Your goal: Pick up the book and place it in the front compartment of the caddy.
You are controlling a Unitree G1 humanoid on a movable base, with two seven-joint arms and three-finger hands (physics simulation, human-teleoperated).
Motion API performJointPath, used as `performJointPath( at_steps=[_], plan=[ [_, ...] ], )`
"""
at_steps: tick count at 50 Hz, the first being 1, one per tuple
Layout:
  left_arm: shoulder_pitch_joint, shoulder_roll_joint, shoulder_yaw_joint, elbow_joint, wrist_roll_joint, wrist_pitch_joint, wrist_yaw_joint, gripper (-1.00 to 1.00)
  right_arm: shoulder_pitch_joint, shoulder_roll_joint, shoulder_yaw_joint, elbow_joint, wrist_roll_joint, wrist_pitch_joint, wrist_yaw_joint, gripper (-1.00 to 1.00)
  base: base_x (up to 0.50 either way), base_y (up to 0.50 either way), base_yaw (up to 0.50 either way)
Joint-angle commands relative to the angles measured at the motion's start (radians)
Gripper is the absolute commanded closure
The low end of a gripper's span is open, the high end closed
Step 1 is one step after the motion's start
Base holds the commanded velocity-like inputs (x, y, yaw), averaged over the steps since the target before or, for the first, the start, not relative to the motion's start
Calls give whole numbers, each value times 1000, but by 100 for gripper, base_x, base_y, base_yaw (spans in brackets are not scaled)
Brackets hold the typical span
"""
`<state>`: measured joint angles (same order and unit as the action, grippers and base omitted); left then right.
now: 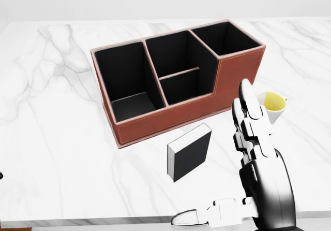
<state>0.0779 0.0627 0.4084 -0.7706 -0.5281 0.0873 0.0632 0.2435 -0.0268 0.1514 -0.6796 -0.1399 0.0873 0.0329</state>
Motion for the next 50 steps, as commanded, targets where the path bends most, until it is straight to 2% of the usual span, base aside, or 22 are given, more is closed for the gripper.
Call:
performJointPath(
  at_steps=[1, 36, 45, 50],
  plan=[
    [-2, -5, -12, 28, 15, 0, 3, -100, -7, 1, -3, 27, 9, 0, -5, -100, 50, 0, 0],
    [-1, -4, -10, 22, 10, 0, 6, -100, -13, 6, 3, 44, 8, 0, -13, -100, 50, 0, 0],
    [2, -6, -9, 22, 12, 0, 4, -100, 4, 3, 20, 20, 31, 0, -31, -100, 6, 0, 0],
    [-1, -3, 1, 16, 6, 0, 9, -100, 67, -15, 27, -50, 39, 0, -36, -100, 0, 0, 0]
  ],
)
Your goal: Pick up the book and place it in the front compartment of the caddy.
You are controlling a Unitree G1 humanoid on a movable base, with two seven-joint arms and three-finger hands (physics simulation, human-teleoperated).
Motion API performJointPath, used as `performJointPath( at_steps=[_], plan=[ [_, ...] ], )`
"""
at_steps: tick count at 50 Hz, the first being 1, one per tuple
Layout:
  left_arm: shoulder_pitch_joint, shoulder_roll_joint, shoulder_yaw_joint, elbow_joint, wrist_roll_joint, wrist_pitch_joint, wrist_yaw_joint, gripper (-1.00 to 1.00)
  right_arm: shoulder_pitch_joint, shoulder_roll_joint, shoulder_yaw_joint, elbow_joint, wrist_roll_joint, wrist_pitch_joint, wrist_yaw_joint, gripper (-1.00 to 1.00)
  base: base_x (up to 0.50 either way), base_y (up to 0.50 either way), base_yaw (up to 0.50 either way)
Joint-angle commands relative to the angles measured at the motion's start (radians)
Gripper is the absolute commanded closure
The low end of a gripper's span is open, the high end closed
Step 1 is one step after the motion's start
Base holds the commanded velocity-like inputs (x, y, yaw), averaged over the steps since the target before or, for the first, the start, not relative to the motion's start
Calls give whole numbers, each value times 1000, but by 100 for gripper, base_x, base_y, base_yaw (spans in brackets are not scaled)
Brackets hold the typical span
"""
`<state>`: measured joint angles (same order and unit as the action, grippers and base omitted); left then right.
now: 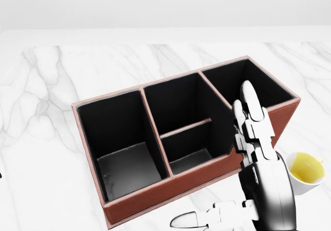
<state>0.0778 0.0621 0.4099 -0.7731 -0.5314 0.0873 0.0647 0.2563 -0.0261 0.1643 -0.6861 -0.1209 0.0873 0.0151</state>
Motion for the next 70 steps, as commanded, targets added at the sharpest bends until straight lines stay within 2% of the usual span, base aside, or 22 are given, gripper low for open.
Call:
performJointPath(
  at_steps=[1, 7, 10, 12, 14, 16, 19, 20, 23, 30, 38, 48, 59, 70],
  plan=[
    [-2, -2, 0, 18, 9, 0, 8, -100, 55, -17, 15, -44, 20, 0, -19, -100, 0, 0, 0],
    [4, -6, -8, 23, 17, 0, 2, -100, 93, -55, 37, -208, -67, 0, 2, -100, 0, 0, 0],
    [3, -5, -4, 20, 13, 0, 3, -100, 116, -83, 52, -332, -137, 0, 58, -100, 0, 0, 0],
    [10, -12, -11, 33, 25, 0, -8, -100, 129, -73, 46, -359, -184, 0, 106, -100, 0, 0, 0],
    [13, -14, -13, 35, 27, 0, -10, -100, 156, -3, 16, -361, -302, 0, 238, -100, 0, 0, 0],
    [14, -15, -14, 34, 28, 0, -11, -100, 172, 120, -19, -361, -436, 0, 397, -100, 0, 0, 0],
    [16, -16, -17, 36, 33, 0, -14, -100, 159, 359, -108, -361, -628, 0, 652, -100, 0, 0, 0],
    [16, -17, -17, 36, 33, 0, -14, -100, 153, 375, -140, -361, -669, 0, 683, -100, 0, 0, 0],
    [17, -17, -16, 33, 32, 0, -13, -100, 145, 375, -216, -361, -724, 0, 683, -100, 0, 0, 0],
    [17, -19, -23, 39, 41, 0, -16, -100, 155, 375, -297, -361, -731, 0, 683, -100, 0, 0, 0],
    [14, -18, -23, 43, 42, 0, -14, -100, 117, 375, -332, -361, -821, 0, 683, -100, 0, 0, 0],
    [16, -19, -28, 46, 48, 0, -15, -100, 151, 375, -271, -361, -897, 0, 683, -100, 0, 0, 0],
    [19, -22, -29, 41, 50, 0, -15, -100, 167, 375, -102, -361, -1000, 0, 683, -100, 0, 0, 0],
    [21, -24, -32, 43, 55, 0, -17, -100, 129, 166, 4, -361, -1010, 0, 683, -100, 0, 0, 0]
  ],
)
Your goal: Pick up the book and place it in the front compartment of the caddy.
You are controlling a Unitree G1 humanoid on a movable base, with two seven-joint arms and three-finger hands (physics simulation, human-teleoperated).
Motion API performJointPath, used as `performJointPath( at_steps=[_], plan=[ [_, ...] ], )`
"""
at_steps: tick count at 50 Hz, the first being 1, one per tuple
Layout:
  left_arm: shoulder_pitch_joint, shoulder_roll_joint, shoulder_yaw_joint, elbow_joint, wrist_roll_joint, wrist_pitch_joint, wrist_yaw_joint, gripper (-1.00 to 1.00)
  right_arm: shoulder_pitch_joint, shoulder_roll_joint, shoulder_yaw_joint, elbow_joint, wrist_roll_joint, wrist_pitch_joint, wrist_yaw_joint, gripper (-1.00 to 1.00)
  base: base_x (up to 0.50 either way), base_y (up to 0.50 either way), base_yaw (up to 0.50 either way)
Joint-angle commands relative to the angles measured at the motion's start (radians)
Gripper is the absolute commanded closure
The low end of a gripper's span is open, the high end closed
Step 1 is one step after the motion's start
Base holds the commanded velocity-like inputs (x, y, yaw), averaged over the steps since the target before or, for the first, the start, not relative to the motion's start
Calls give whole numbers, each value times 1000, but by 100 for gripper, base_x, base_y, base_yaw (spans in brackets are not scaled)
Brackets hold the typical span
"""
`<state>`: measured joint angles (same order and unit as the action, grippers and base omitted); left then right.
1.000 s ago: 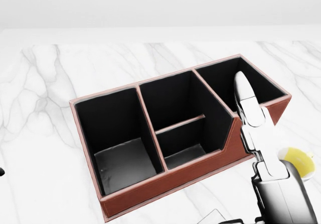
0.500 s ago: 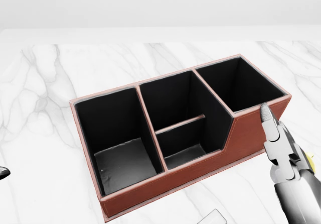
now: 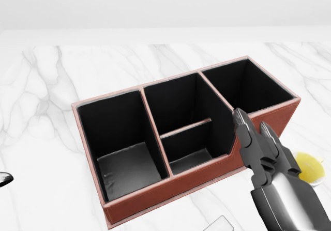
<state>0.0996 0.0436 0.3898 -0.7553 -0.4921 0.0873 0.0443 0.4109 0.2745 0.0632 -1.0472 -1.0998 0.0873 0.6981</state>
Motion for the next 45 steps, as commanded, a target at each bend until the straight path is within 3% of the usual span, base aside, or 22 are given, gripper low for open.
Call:
performJointPath(
  at_steps=[1, 8, 19, 36, 45],
  plan=[
    [0, -6, -13, 26, 17, 0, 3, -100, -24, -151, 113, 0, -32, 0, 0, -100, 0, 0, 0],
    [1, -7, -13, 24, 17, 0, 3, -100, -5, -266, 145, 1, -11, 0, 0, -100, 0, 0, 0],
    [9, -11, -16, 20, 22, 0, -1, -100, 73, -349, 173, 25, 41, 0, 0, -100, 0, 0, 0],
    [9, -14, -26, 28, 33, 0, -6, -100, 75, -346, 94, 91, 49, 0, 0, -100, 0, 0, 0],
    [9, -16, -31, 33, 40, 0, -8, -100, 59, -322, 7, 153, 44, 0, 0, -100, 0, 0, 0]
  ],
)
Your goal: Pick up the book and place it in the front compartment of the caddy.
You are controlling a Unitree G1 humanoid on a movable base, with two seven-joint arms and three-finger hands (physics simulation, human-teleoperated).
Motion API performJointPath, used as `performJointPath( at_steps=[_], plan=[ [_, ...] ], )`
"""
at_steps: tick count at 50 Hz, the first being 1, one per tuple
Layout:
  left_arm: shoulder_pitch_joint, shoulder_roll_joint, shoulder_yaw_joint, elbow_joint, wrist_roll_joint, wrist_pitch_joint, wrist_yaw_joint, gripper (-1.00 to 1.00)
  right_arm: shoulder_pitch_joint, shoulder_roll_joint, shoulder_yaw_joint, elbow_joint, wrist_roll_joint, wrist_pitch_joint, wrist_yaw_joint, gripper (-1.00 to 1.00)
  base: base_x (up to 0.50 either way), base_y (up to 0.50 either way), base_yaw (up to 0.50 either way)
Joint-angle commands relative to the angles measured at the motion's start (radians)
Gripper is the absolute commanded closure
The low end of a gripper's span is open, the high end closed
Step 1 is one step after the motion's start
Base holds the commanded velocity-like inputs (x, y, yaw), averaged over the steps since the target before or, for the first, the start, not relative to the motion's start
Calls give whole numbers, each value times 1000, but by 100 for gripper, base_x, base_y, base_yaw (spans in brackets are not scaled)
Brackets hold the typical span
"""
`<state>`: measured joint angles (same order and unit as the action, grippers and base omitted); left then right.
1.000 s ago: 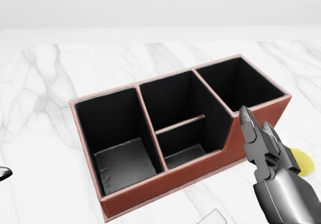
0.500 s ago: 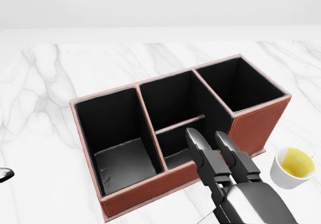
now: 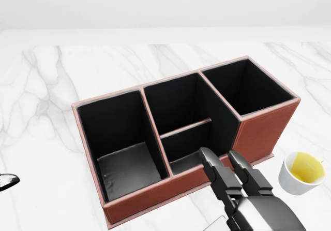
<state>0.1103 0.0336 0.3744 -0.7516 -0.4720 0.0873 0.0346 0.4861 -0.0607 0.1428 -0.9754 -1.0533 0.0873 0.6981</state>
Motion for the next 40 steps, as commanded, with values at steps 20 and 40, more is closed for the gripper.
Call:
performJointPath(
  at_steps=[20, 40],
  plan=[
    [3, -10, -20, 27, 27, 0, -2, -100, -82, 55, -141, 168, -81, 0, 0, -100, 0, 0, 0],
    [-1, -7, -18, 31, 25, 0, 2, -100, -139, 55, -75, 225, -206, 0, 0, -100, 0, 0, 0]
  ],
)
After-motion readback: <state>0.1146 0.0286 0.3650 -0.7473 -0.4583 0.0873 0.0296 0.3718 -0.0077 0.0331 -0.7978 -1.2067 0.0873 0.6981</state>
